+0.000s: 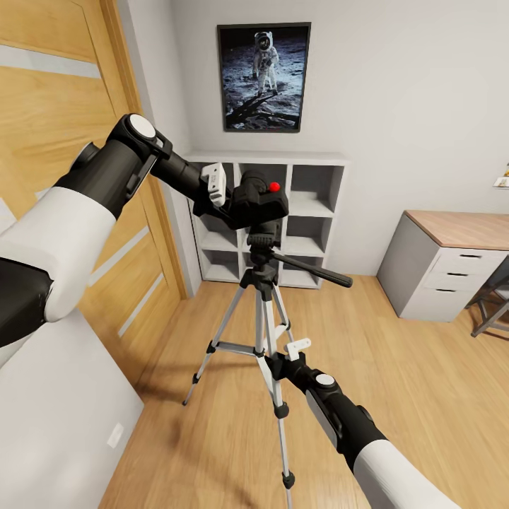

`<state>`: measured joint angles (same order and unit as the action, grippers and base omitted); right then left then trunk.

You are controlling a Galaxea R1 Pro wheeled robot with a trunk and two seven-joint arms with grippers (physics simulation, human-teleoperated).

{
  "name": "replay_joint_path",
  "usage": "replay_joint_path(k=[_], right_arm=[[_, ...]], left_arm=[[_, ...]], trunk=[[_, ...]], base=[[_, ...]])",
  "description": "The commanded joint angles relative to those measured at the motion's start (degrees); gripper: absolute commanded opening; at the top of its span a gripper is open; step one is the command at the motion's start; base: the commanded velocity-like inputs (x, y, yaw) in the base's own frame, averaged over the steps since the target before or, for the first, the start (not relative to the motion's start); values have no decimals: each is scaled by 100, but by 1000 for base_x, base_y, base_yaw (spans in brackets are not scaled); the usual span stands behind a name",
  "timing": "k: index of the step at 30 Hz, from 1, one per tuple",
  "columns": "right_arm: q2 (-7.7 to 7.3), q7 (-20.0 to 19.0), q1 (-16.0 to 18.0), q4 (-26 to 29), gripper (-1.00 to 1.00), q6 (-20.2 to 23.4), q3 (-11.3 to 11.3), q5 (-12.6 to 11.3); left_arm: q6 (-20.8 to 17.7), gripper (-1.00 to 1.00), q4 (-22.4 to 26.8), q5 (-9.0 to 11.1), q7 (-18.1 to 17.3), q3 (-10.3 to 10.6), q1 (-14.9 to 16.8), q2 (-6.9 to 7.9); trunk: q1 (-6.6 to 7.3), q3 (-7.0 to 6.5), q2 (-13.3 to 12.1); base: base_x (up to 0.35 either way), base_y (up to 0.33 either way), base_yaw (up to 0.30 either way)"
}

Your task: Attach the digital camera to the camera tripod in the bedroom.

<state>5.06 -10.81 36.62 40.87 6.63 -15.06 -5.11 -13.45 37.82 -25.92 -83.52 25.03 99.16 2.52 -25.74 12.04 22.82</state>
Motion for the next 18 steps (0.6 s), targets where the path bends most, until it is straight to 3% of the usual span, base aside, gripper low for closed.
replay_joint_path(k=[1,6,10,18], right_arm=[[-4,167,3,-18,-100,31,-23,28],[3,-18,3,0,-100,73,-9,-49],[3,-21,3,-2,-100,74,-11,-53],[-37,-20,3,9,-100,90,-41,-85]], left_arm=[[-57,-100,9,-9,-17,17,7,7],[32,-100,104,-46,35,122,-44,-90],[30,-100,233,-50,42,129,-43,-73],[21,-100,379,-40,294,-47,-73,-68]], trunk=[[-4,13,10],[-4,12,10],[-4,12,10],[-4,12,10]], base=[[0,0,0],[0,0,0],[0,0,0],[0,0,0]])
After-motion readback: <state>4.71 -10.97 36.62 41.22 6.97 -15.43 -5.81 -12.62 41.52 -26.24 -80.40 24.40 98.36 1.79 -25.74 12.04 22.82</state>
